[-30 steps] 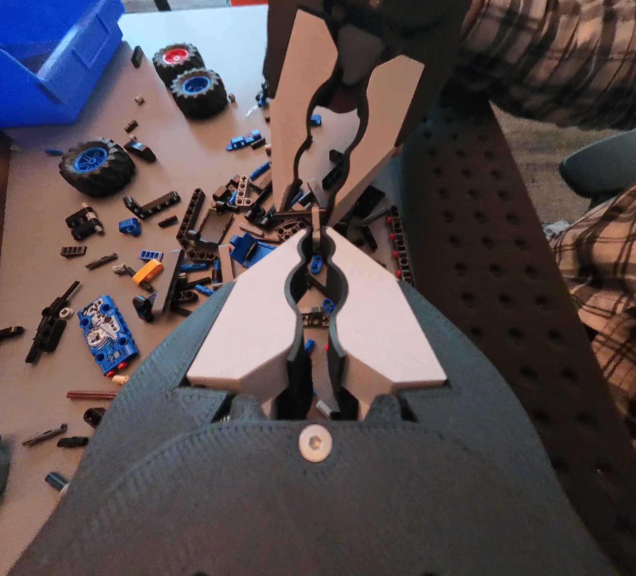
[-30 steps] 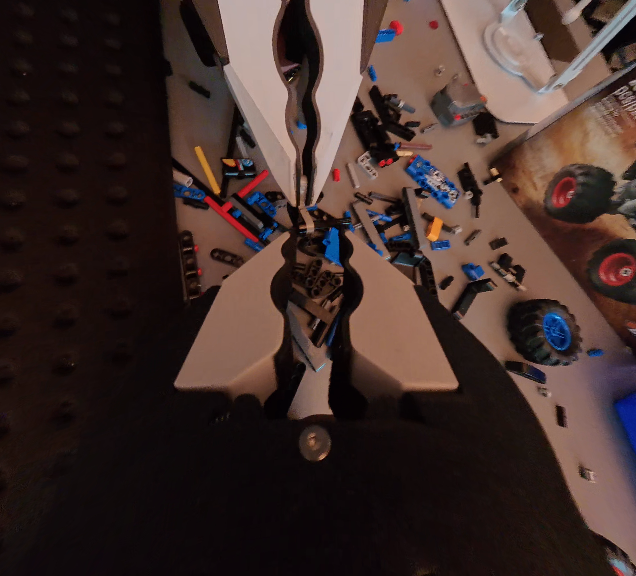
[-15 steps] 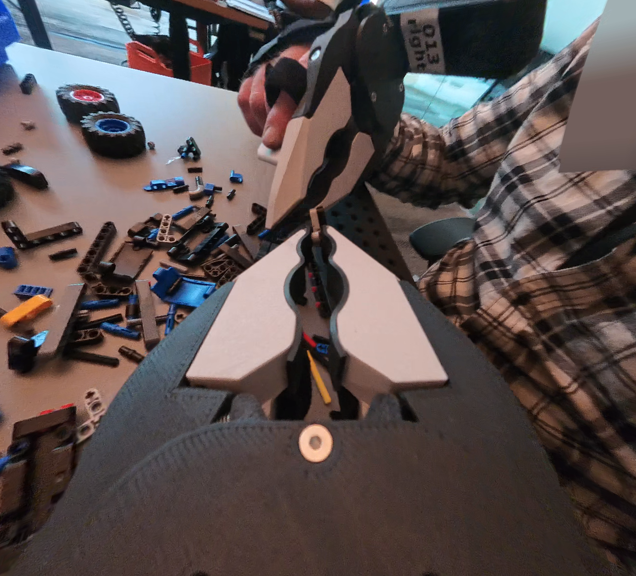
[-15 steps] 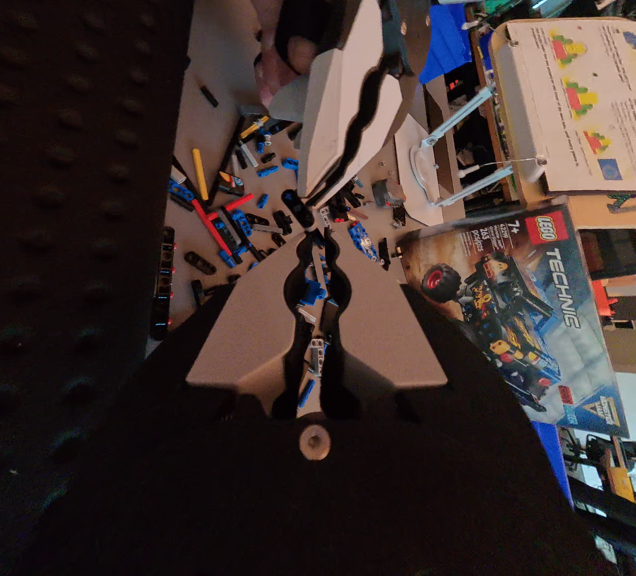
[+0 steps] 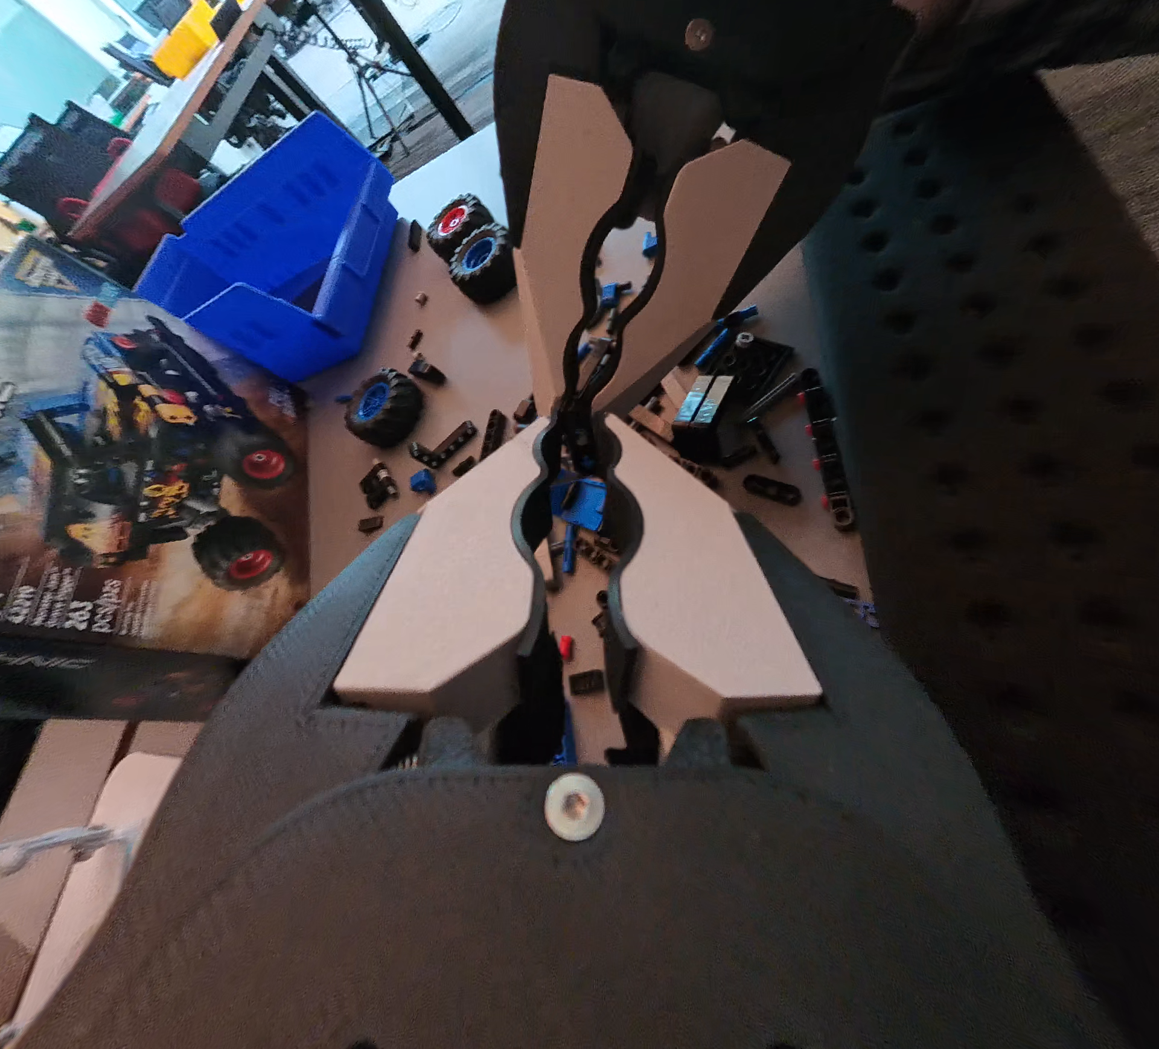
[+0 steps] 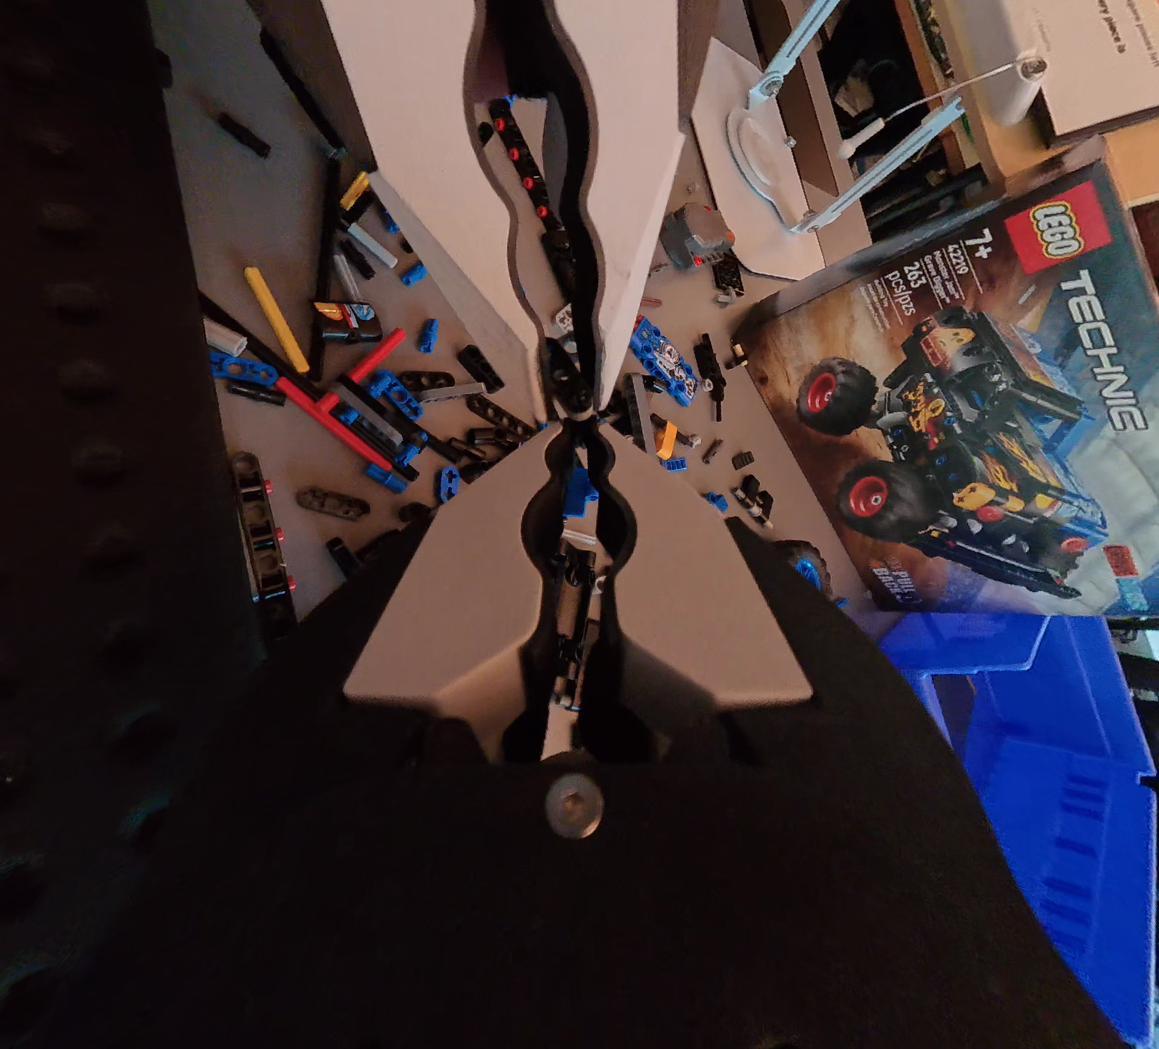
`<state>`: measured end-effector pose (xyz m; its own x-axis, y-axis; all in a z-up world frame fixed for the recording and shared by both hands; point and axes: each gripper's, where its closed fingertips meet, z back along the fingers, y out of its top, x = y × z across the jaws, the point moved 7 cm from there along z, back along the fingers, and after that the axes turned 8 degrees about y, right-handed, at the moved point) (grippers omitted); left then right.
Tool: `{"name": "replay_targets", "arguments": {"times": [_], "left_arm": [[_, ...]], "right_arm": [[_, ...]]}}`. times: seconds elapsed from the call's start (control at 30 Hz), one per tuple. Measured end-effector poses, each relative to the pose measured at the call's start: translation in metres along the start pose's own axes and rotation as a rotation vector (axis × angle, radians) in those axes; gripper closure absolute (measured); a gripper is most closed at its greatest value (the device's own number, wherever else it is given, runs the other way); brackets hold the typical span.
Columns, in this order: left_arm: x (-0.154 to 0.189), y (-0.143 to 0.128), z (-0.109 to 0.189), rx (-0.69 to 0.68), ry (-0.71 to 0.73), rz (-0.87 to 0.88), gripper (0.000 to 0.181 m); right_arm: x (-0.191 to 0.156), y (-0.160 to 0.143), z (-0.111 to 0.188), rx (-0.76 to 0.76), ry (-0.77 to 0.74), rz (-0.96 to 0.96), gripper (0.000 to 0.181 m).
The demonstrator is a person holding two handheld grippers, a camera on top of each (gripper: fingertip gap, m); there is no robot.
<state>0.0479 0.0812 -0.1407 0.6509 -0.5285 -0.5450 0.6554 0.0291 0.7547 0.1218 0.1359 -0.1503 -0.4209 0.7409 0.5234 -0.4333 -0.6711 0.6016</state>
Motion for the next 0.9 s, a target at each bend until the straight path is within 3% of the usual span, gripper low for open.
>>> {"name": "replay_targets", "arguments": {"times": [0.1,0.2,0.4,0.43,0.47,0.5,0.53,0.57,0.63,0.7,0.83,0.9], "left_arm": [[-0.001,0.002,0.003,0.028,0.053,-0.009,0.177],[0.004,-0.005,0.001,-0.026,0.083,-0.062,0.178],[0.004,-0.001,0.004,0.005,0.112,-0.006,0.179],[0.004,0.002,0.006,0.024,0.11,0.003,0.177],[0.006,0.02,0.015,0.185,0.055,0.097,0.178],[0.005,0.035,0.021,0.233,0.049,0.116,0.177],[0.0,0.035,0.021,0.183,0.153,-0.007,0.177],[-0.007,0.02,0.013,0.112,0.165,0.015,0.177],[-0.018,0.005,0.019,0.145,0.12,0.188,0.177],[-0.022,0.005,0.029,0.183,0.085,0.15,0.177],[-0.018,-0.004,0.018,0.14,0.08,0.12,0.177],[-0.018,-0.004,0.015,0.149,0.072,0.121,0.177]], "right_arm": [[0.0,0.003,0.0,0.018,-0.032,-0.029,0.181],[-0.002,0.0,-0.009,0.019,-0.017,-0.047,0.18],[-0.001,0.001,-0.009,0.064,-0.019,-0.05,0.179],[-0.001,0.0,-0.009,0.071,-0.017,-0.062,0.179],[0.0,-0.013,-0.018,-0.05,-0.035,-0.051,0.179],[-0.004,-0.028,-0.028,-0.143,-0.009,-0.04,0.179],[-0.006,-0.028,-0.027,-0.108,0.007,-0.053,0.18],[-0.001,-0.017,-0.015,-0.026,-0.029,-0.069,0.179],[0.008,-0.01,-0.003,0.039,-0.041,-0.084,0.18],[0.008,-0.018,-0.013,0.051,0.002,-0.138,0.179],[0.007,-0.016,-0.014,0.097,0.065,-0.16,0.179],[0.005,-0.021,-0.019,0.06,0.101,-0.176,0.164]]}}
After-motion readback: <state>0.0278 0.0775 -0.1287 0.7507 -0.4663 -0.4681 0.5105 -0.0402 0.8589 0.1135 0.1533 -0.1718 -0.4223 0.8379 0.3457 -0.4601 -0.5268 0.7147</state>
